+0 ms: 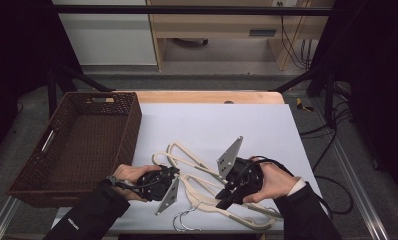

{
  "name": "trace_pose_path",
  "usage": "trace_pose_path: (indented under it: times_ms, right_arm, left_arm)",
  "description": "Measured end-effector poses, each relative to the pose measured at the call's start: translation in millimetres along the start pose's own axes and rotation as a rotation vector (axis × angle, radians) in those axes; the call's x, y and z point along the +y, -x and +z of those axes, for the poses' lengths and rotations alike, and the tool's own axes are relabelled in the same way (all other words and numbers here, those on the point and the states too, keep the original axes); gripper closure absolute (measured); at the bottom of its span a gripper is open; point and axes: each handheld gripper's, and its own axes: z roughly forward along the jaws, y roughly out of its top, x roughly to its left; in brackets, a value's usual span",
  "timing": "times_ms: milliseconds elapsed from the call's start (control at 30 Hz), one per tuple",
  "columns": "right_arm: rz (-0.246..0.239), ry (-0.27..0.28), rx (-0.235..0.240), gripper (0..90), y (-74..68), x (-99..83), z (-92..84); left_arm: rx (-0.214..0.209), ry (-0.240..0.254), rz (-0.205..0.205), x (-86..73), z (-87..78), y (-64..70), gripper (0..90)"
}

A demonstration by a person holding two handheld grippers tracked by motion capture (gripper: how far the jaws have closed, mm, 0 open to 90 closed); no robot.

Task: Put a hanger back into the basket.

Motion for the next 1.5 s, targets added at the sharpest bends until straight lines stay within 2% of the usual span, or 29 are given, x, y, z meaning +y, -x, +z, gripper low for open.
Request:
trace_pose_path:
  times_ms: [167, 333, 567, 900, 1133, 1200, 1333, 1400, 1467, 1500]
  right_arm:
    - [0.005, -0.002, 0.01, 74.8, 0.8, -0.1, 0.0]
    - [0.006, -0.001, 0.015, 75.0, 0.4, -0.6, -1.8]
    - [0.009, -0.002, 0.012, 75.2, 1.4, -1.4, -3.6]
    - [0.021, 0.005, -0.046, 75.1, -0.3, -3.1, -11.4]
    - [0.045, 0.016, -0.085, 69.1, -1.3, -5.2, -19.2]
    - [0.032, 0.03, -0.114, 65.4, -1.5, -6.1, -21.7]
    - [0.056, 0.104, -0.182, 55.6, -3.4, -9.5, -34.0]
    - [0.064, 0.163, -0.245, 48.4, -4.1, -12.6, -43.8]
    - [0.084, 0.221, -0.3, 48.4, -3.5, -16.7, -53.3]
    - [0.109, 0.261, -0.354, 45.3, -2.9, -20.0, -59.6]
  left_arm:
    - [0.017, 0.006, 0.029, 0.2, -2.6, 2.7, 85.0]
    - [0.024, 0.021, 0.026, -0.6, -7.3, 2.0, 85.3]
    - [-0.019, 0.012, -0.007, 0.1, -9.6, 1.2, 85.5]
    - [-0.08, 0.009, -0.082, 2.8, -12.2, -3.0, 85.6]
    - [-0.105, -0.007, -0.118, 4.8, -13.3, -7.5, 85.7]
    - [-0.105, -0.012, -0.13, 4.8, -12.6, -8.4, 85.7]
    - [-0.11, -0.027, -0.151, 4.3, -12.0, -10.3, 85.7]
    - [-0.106, -0.033, -0.165, 3.6, -11.9, -11.6, 85.7]
    - [-0.098, -0.037, -0.184, 3.0, -12.3, -13.2, 85.7]
    - [-0.096, -0.04, -0.192, 2.7, -12.6, -14.2, 85.8]
